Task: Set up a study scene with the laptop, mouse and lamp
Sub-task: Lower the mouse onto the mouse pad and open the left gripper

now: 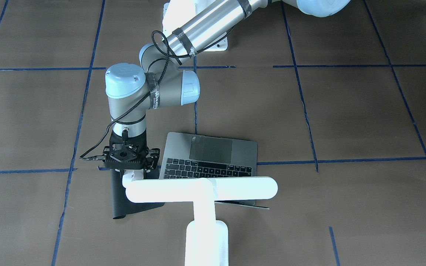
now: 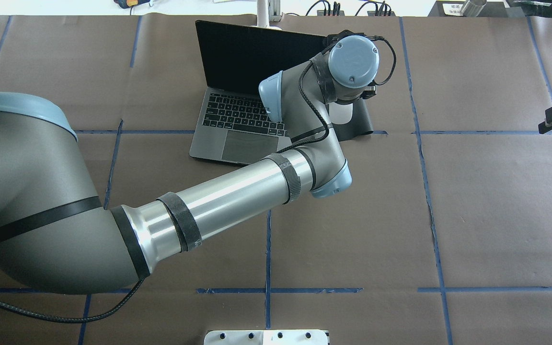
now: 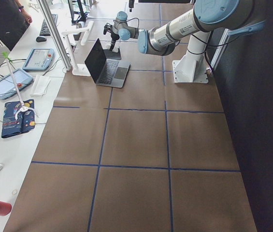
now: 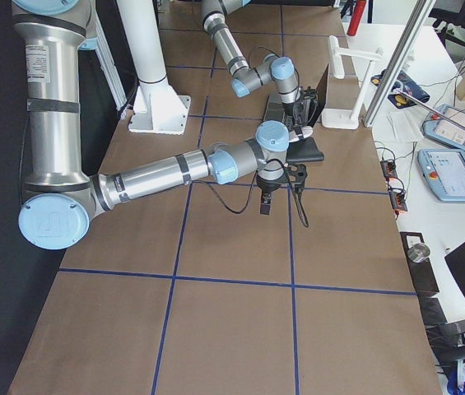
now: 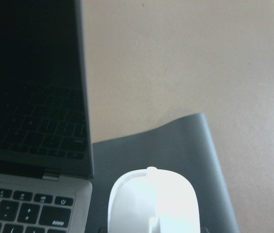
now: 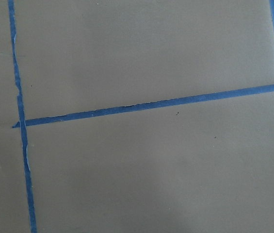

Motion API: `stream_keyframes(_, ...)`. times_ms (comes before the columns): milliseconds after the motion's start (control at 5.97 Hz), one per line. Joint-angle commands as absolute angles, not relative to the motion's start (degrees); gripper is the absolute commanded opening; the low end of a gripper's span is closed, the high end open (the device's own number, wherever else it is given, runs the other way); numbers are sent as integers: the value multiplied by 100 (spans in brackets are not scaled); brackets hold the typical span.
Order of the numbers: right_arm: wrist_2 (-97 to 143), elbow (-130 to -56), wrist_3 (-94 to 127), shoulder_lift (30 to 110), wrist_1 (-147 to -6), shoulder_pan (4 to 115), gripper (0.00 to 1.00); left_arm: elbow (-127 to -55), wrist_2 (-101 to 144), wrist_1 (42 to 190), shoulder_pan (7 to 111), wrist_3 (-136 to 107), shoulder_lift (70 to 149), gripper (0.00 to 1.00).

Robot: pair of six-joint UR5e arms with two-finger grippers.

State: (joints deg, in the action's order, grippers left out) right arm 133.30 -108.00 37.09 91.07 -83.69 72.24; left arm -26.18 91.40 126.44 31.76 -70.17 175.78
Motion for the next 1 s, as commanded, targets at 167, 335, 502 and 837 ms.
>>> stream_keyframes(167,13316,-10793,3709,9141,-8376,7225,100,-2426,8938,12770,3155,-7058,17692,93)
stream_keyframes(335,13315,-10793,3709,9141,-8367,7216,100,-2426,8938,12771,3164,-7075,17701,100)
stream_keyframes(502,13315,-10802,3709,9141,-8376,7225,100,-2443,9121,12779,3181,-7110,17762,100)
stream_keyframes(837,13324,-10898,3691,9272,-8367,7303,100,-2679,10206,12622,3479,-7093,17702,100)
